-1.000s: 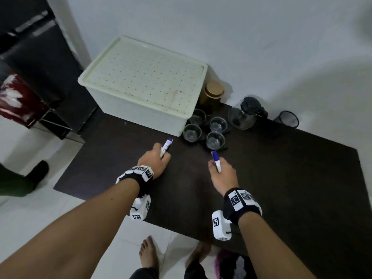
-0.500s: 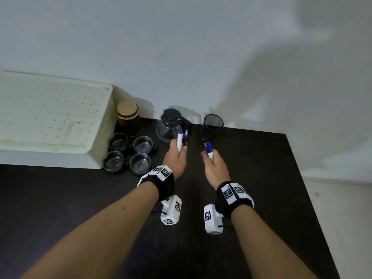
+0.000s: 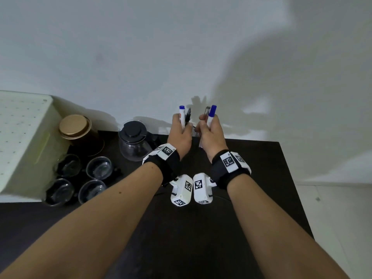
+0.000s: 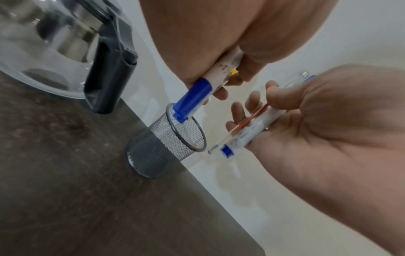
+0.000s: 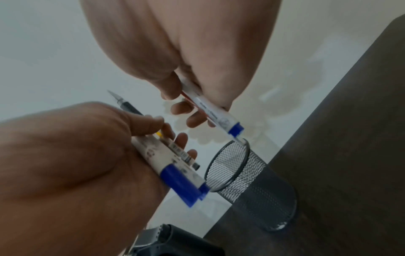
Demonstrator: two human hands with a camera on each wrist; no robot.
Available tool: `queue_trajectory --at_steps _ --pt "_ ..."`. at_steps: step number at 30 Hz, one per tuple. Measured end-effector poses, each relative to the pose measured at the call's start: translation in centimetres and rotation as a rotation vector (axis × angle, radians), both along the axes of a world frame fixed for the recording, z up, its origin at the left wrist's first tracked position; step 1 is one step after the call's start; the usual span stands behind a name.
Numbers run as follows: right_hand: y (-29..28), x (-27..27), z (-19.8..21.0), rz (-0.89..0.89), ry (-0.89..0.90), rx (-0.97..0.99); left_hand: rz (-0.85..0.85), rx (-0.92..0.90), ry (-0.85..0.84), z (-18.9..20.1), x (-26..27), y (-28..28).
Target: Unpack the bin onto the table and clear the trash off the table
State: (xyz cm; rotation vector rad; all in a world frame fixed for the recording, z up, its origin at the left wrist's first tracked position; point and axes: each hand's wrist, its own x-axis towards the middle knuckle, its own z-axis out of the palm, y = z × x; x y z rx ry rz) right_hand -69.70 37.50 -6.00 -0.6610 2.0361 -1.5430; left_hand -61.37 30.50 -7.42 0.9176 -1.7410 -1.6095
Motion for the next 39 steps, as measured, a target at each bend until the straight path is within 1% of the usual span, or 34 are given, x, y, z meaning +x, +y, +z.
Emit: queue_trajectory --at_steps 3,6,11,15,19,22,25,32,36,39 --pt "-1.6 -0.8 -0.6 0.013 -0.05 -0.075 -0.025 -0.004 0.078 -0.7 -1.4 -0.7" --pt "-2.7 -1.6 -1.8 0.038 -0.129 -0.139 -0.046 0.02 0.108 -1.8 -2.4 -1.2" --pt "-3.2 -2.6 -3.5 0.046 -0.168 -0.17 -0.053 0.02 0.134 -3.1 -3.4 -1.9" --pt "-3.5 -2.8 -4.0 0.046 -0.188 -0.175 -0.031 0.025 0.137 -3.7 -3.8 -2.2" --pt "-3.4 -3.1 -4.7 0.03 -0.175 -0.138 -0.002 0.005 0.108 -4.7 -3.7 -2.3" --pt "-2.9 -3.6 -5.3 0.02 -0.121 -0.084 0.023 -0.002 0.06 -5.3 -3.6 -2.4" --pt "-2.5 -3.8 -5.5 0.034 -0.076 -0.076 0.039 -0.014 0.048 -5.6 -3.5 -2.7" --pt "-1.7 -3.8 -5.1 0.051 -0.05 -0.062 0.013 -0.065 -0.004 -6.0 -2.5 -3.1" --pt "-0.6 -3.5 -4.1 0.083 -0.022 -0.029 -0.028 -0.166 -0.09 -5.5 -1.3 -3.0" --pt "0.2 -3.1 -3.3 0.095 0.011 0.006 -0.053 -0.193 -0.125 -3.9 -0.1 -2.5"
